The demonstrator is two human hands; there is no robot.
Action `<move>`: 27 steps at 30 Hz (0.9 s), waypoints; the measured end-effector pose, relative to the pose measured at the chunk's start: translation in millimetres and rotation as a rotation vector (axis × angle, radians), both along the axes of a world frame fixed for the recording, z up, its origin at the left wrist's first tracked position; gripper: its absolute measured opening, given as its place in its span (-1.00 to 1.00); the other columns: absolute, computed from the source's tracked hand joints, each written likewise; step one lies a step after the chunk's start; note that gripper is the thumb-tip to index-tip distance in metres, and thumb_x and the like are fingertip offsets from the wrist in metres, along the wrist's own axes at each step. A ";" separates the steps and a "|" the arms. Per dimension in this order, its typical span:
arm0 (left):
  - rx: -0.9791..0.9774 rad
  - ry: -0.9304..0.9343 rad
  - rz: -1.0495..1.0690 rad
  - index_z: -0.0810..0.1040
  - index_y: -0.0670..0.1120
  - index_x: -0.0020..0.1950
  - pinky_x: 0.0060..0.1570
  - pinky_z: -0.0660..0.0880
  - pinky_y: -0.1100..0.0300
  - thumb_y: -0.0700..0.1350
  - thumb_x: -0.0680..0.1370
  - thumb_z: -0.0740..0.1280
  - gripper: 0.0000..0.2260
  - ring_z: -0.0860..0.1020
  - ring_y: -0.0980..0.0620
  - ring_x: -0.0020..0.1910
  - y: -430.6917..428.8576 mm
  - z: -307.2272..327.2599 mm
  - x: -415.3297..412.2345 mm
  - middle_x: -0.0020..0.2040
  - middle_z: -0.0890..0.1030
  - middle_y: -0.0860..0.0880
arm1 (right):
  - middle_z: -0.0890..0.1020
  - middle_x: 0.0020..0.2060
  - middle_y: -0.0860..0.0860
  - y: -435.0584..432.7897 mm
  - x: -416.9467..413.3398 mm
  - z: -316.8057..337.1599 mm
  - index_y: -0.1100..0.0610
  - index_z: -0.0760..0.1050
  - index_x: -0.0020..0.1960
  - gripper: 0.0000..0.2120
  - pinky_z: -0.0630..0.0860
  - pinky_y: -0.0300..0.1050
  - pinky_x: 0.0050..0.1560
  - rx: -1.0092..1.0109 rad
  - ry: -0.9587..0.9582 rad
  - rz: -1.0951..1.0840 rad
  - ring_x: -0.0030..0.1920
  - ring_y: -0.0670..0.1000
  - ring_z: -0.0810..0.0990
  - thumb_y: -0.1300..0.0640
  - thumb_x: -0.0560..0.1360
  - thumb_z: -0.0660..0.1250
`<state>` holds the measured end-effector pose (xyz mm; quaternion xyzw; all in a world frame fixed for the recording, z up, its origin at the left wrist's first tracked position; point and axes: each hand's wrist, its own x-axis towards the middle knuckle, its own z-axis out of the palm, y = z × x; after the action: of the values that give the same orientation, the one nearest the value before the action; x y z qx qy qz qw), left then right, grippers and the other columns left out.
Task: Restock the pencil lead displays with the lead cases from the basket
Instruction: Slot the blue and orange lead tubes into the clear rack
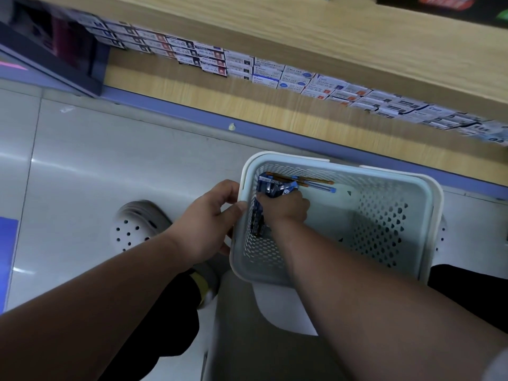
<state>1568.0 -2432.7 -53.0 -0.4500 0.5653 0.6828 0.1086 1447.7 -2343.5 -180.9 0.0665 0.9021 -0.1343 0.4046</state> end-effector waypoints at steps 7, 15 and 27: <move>0.006 0.015 0.001 0.51 0.03 0.07 -0.33 0.64 -0.11 -0.13 0.68 0.22 -0.90 0.63 -0.05 -0.26 -0.7 -1.3 1.6 -0.14 0.59 0.10 | 0.45 0.30 0.20 3.6 -0.4 3.3 0.25 0.37 0.34 -0.24 0.47 -0.03 0.06 -0.055 0.001 -0.009 0.26 0.22 0.51 -0.13 0.36 0.59; -0.004 0.011 -0.001 0.51 0.03 0.05 -0.36 0.62 0.01 -0.13 0.68 0.22 -0.89 0.62 0.01 -0.28 0.0 0.1 0.2 -0.15 0.58 0.13 | 0.55 0.26 0.19 1.6 5.2 2.1 0.24 0.44 0.30 -0.41 0.50 -0.05 0.09 -0.086 -0.029 0.022 0.23 0.20 0.57 -0.11 0.47 0.50; -0.001 0.009 -0.006 0.51 0.02 0.08 -0.30 0.64 -0.17 -0.14 0.68 0.21 -0.89 0.62 -0.04 -0.26 -0.9 2.2 -0.3 -0.08 0.58 0.07 | 0.62 0.24 0.14 -0.5 6.2 0.1 0.21 0.51 0.30 -0.56 0.46 -0.12 0.04 -0.147 -0.080 0.012 0.21 0.19 0.61 -0.03 0.54 0.43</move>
<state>1567.8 -2433.5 -50.8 -0.4452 0.5675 0.6842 0.1078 1453.9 -2344.1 -180.8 0.0364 0.8734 -0.1950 0.4448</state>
